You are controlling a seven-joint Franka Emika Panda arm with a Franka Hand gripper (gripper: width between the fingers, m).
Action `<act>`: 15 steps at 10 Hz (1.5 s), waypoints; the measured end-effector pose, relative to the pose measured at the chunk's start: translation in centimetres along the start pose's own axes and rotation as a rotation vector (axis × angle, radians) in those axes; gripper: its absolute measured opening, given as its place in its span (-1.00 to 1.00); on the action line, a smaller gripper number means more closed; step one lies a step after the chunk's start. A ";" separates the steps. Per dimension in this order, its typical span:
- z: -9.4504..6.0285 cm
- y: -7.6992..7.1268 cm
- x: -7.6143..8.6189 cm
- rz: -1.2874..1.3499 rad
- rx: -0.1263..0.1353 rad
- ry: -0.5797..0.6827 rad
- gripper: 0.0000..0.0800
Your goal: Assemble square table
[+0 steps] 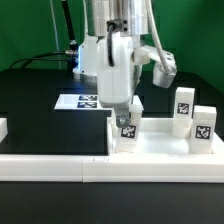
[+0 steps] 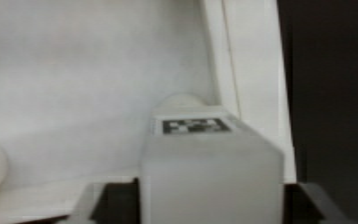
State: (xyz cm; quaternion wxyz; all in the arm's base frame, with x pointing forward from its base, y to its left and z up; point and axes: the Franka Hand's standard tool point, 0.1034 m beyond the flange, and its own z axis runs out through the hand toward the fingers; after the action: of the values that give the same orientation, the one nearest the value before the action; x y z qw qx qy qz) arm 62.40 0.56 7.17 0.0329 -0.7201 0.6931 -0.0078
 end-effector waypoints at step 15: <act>0.8 -0.1 -0.3 -0.700 0.023 0.061 -0.27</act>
Offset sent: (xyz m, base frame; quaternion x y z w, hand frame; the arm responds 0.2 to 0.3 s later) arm 0.0000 0.0000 0.0000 0.0000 0.0000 -0.1296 0.9916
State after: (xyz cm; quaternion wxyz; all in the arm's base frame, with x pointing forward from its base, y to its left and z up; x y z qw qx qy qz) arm 62.51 0.88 6.42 0.0156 -0.9131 0.4046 -0.0479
